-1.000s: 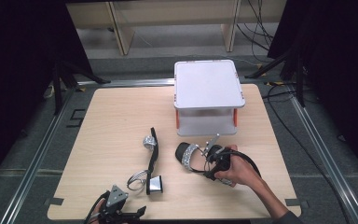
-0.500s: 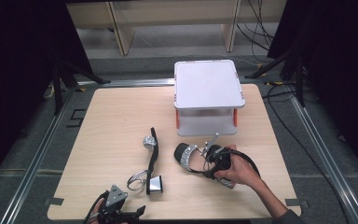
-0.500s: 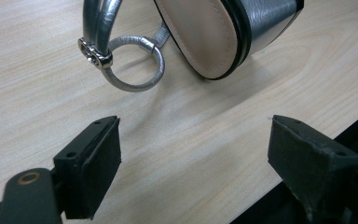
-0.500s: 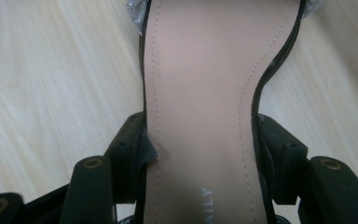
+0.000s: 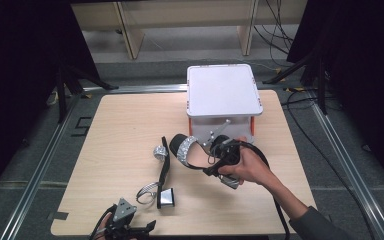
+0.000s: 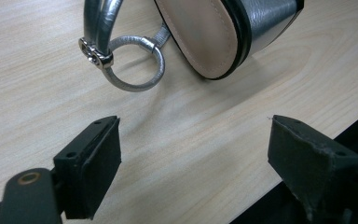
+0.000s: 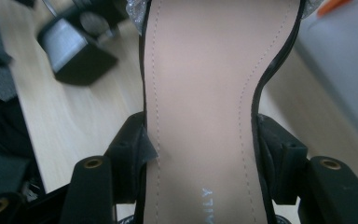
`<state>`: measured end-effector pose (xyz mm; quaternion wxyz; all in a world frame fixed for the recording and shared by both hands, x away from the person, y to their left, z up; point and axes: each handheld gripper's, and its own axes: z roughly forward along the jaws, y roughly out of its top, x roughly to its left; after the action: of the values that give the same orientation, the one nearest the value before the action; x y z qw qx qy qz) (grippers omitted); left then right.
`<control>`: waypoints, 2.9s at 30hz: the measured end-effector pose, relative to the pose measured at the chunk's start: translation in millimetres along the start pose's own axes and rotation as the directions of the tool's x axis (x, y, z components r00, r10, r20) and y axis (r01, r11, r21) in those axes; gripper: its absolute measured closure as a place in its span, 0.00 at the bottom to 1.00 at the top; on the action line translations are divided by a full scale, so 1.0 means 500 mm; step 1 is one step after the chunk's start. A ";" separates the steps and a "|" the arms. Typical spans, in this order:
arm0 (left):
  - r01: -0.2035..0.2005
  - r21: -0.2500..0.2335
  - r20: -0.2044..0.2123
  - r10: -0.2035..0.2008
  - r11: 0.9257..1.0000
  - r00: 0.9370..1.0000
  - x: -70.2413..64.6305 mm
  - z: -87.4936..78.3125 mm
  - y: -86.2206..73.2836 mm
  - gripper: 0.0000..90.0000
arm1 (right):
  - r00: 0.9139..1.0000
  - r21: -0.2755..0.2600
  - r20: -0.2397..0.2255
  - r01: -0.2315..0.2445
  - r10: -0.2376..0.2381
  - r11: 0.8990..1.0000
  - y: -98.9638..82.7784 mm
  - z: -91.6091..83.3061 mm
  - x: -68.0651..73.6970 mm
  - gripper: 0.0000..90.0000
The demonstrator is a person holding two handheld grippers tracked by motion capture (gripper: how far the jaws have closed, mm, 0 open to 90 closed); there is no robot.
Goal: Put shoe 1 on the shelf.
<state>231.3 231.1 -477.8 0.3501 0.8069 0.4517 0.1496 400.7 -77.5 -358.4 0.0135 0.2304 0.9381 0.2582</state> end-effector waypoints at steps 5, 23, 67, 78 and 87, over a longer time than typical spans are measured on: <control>-0.010 0.002 0.005 0.010 1.000 1.000 0.002 0.000 0.000 0.19 | 1.000 -0.035 0.016 -0.012 0.012 0.999 0.044 -0.041 0.000 0.48; 0.022 -0.001 0.025 -0.022 1.000 0.999 -0.004 -0.003 0.000 0.19 | 0.928 -0.163 0.176 -0.301 0.328 0.940 0.242 -0.153 -0.197 0.48; -0.030 -0.001 0.014 0.030 1.000 0.999 0.006 -0.004 -0.002 0.19 | 0.835 -0.281 0.130 -0.486 0.534 0.828 0.226 -0.211 -0.275 0.32; 0.019 0.001 -0.007 -0.019 1.000 1.000 0.005 -0.002 -0.005 0.19 | 0.917 -0.306 0.086 -0.348 0.390 0.886 0.069 -0.250 -0.195 0.32; 0.042 0.002 -0.009 -0.041 0.999 0.999 0.005 -0.003 -0.005 0.19 | 0.947 -0.287 0.069 -0.282 0.314 0.916 -0.048 -0.185 -0.123 0.30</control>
<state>230.5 234.8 -478.5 0.3502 0.7970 0.4701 0.1453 432.0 -166.7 -295.7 0.0590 0.3810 0.8451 0.3705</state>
